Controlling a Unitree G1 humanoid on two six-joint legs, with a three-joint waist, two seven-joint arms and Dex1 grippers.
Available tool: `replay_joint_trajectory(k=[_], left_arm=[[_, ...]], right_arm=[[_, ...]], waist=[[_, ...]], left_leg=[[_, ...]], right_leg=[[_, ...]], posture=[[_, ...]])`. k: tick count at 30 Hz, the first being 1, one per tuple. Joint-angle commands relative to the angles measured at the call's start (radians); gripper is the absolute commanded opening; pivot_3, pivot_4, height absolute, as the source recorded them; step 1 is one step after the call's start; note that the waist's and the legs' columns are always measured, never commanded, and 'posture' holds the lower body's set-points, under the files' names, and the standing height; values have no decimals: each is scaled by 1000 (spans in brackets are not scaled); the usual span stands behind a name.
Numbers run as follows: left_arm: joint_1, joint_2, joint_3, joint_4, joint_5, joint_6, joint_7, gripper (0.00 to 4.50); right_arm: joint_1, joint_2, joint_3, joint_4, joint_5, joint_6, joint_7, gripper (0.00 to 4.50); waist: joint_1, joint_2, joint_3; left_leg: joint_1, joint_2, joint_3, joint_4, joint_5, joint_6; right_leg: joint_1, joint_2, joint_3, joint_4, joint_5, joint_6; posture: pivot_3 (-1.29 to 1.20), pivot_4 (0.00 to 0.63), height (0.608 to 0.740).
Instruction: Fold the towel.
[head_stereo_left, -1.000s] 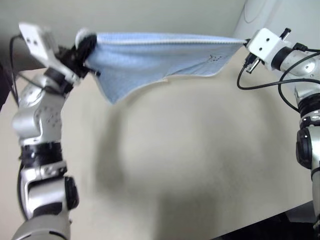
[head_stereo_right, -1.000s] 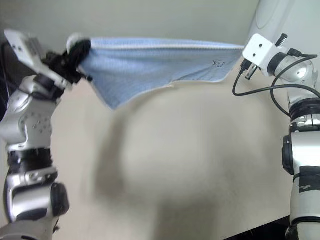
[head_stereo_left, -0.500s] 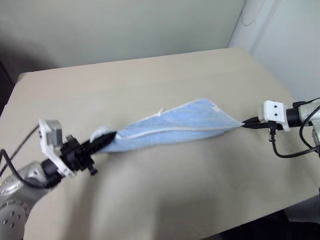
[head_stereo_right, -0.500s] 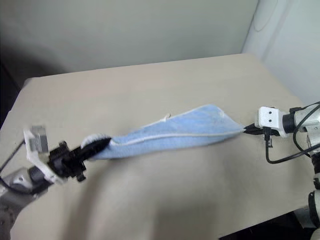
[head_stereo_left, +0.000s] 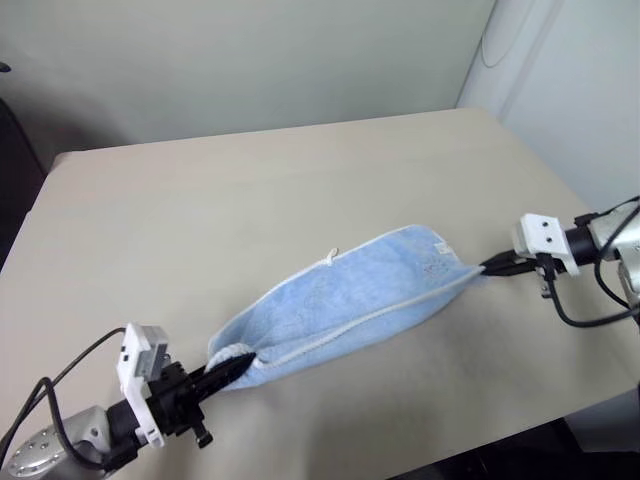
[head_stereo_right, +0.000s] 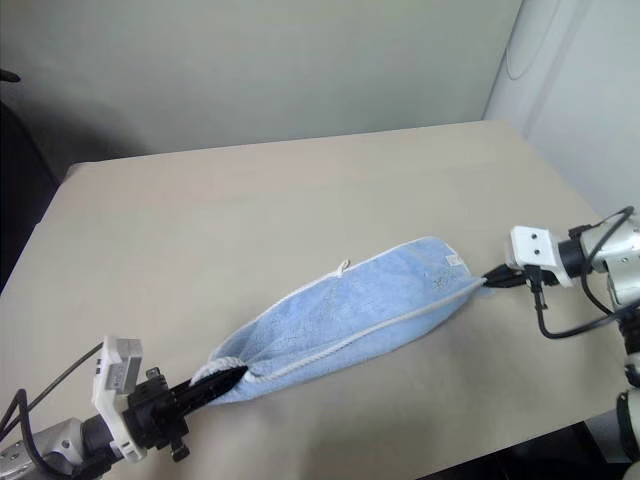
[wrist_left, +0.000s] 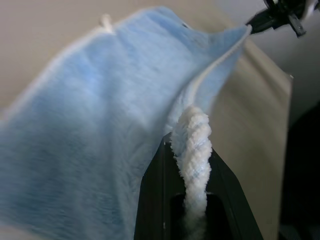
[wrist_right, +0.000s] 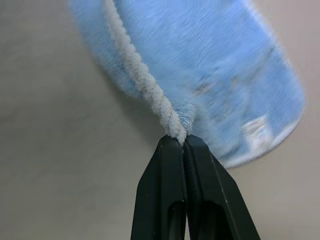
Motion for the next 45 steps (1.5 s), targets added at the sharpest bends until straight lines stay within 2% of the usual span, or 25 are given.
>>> replay_joint_trajectory(k=[1, 6, 12, 17, 22, 26, 29, 32, 35, 41, 45], left_arm=[[-81, -13, 72, 94, -29, -33, 74, 21], [-210, -15, 87, 148, -84, -20, 167, 21], [-344, 1, 52, 218, -34, -28, 238, 21], [-536, 73, 50, 325, 59, -62, 260, 21], [-876, 189, 43, 537, 139, -97, 272, 21], [-1038, 255, 32, 643, 174, -112, 230, 21], [-1080, 305, 39, 657, 174, -104, 172, 21], [-963, 315, 100, 582, 116, -47, 88, 21], [-799, 297, 161, 497, 65, 4, 27, 21], [-387, 207, 257, 293, 9, 64, -93, 21], [-193, 144, 271, 179, -38, 78, -123, 21]], right_arm=[[-109, 32, 15, 111, -77, -80, -81, 0], [-283, 112, 74, 343, -206, -202, -211, 0], [-429, 193, 137, 560, -337, -297, -384, 0], [-540, 194, 144, 655, -394, -317, -495, 0], [-671, 178, 136, 713, -437, -297, -657, 0], [-726, 152, 130, 721, -440, -310, -691, 0], [-748, 123, 108, 711, -409, -331, -636, 0], [-721, 102, 76, 690, -355, -351, -517, 0], [-659, 94, 43, 657, -288, -356, -372, 0], [-385, 41, 1, 432, -108, -264, 13, 0], [-208, -6, 24, 251, -40, -180, 74, 0]], waist=[[2, 0, 0], [3, 0, 0], [4, 1, 0], [10, 1, 0], [9, 1, 0], [2, 1, 0], [-2, 1, 0], [-6, 1, 0], [-11, 0, 0], [-20, -1, -1], [-14, -1, -1]], left_leg=[[0, 0, 0, -1, 0, 0], [0, 1, -1, -3, -1, 2], [-1, 1, -2, -5, 1, -3], [-10, 0, -3, -3, 3, -6], [-20, 0, -3, -2, 7, -11], [-21, 0, -3, -5, 7, -11], [-26, 0, -3, -6, 7, -11], [-34, 0, -3, -4, 8, -13], [-35, 1, -3, -5, 10, -17], [-35, 1, -3, -4, 10, -18], [-34, 1, -3, -5, 10, -18]], right_leg=[[-1, 0, 0, 1, 0, 0], [-2, 1, -1, 2, 1, -2], [-4, 0, -1, 2, 2, -3], [-13, 0, -2, 4, 2, -4], [-26, 0, -2, 12, 3, -6], [-29, 0, -2, 11, 3, -6], [-32, 0, -2, 7, 3, -6], [-40, 0, -2, 8, 3, -6], [-40, 1, -2, 9, 3, -5], [-39, 1, -1, 3, 2, -5], [-37, 1, -1, 1, 0, -5]], posture=[[0, 150, 740], [0, 150, 740], [0, 150, 740], [0, 150, 740], [0, 150, 740], [0, 150, 740], [0, 150, 740], [0, 150, 740], [0, 150, 740], [0, 150, 740], [0, 150, 740]])
